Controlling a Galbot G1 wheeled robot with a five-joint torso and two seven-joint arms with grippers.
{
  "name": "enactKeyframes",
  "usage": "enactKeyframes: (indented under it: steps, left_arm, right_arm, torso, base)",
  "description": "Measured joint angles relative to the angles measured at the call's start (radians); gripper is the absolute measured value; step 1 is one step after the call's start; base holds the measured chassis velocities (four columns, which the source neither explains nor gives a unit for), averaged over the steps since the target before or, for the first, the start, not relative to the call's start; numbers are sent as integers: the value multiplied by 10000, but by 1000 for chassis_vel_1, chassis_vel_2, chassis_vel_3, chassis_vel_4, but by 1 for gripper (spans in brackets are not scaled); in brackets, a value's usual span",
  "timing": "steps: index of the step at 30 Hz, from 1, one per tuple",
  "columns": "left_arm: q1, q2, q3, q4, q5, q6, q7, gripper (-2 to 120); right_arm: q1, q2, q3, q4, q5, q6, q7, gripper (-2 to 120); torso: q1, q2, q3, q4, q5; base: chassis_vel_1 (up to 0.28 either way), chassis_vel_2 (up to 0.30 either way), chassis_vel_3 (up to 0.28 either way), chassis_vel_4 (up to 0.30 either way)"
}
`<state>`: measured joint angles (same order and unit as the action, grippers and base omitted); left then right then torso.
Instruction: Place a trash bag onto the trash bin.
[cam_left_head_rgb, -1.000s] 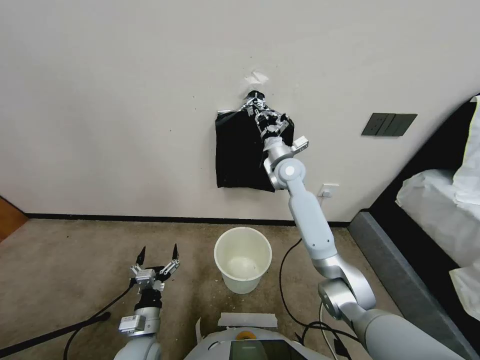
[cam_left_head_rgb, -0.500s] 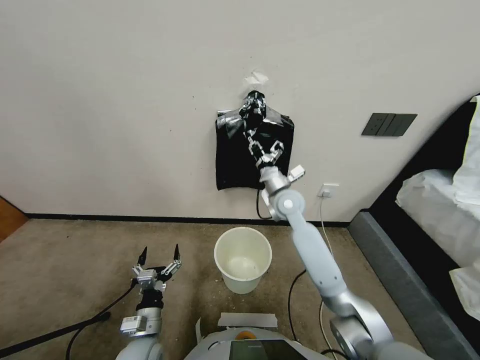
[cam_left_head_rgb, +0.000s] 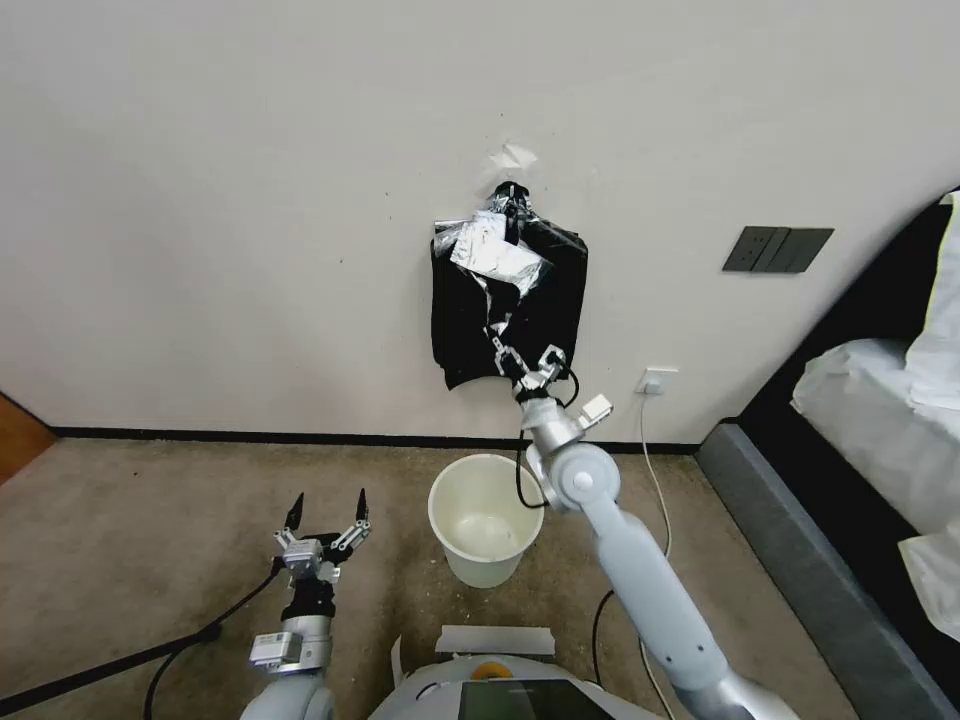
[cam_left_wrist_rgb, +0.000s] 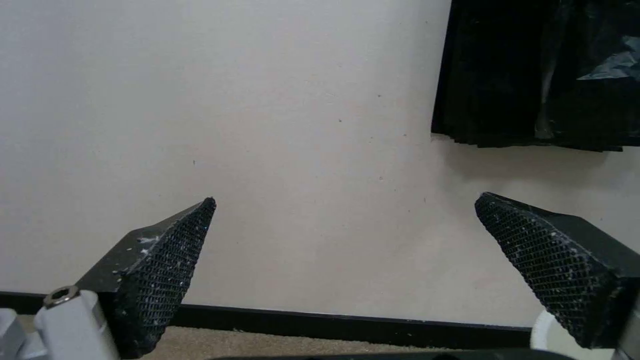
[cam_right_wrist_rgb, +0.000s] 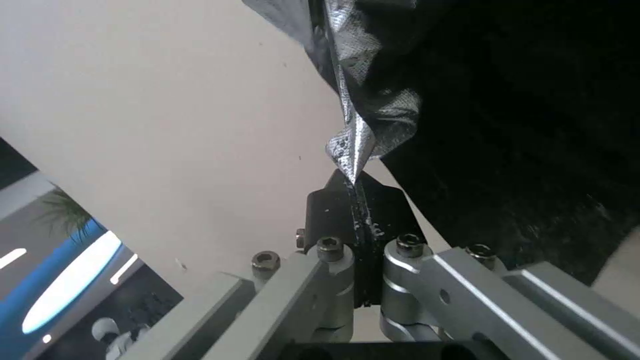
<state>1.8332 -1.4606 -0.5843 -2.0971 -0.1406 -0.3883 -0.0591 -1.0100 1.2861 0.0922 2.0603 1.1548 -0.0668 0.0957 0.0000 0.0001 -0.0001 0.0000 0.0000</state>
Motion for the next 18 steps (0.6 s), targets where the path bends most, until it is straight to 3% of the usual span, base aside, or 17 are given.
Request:
enactKeyframes:
  steps: [18]
  left_arm:
    - [-133, 83, 306, 80, -1, 0, 0, 100]
  right_arm:
    - [-1673, -462, -70, 883, -1337, -41, -351, 0]
  torso:
    - [0, 0, 0, 1, 0]
  base:
    - [0, 0, 0, 0]
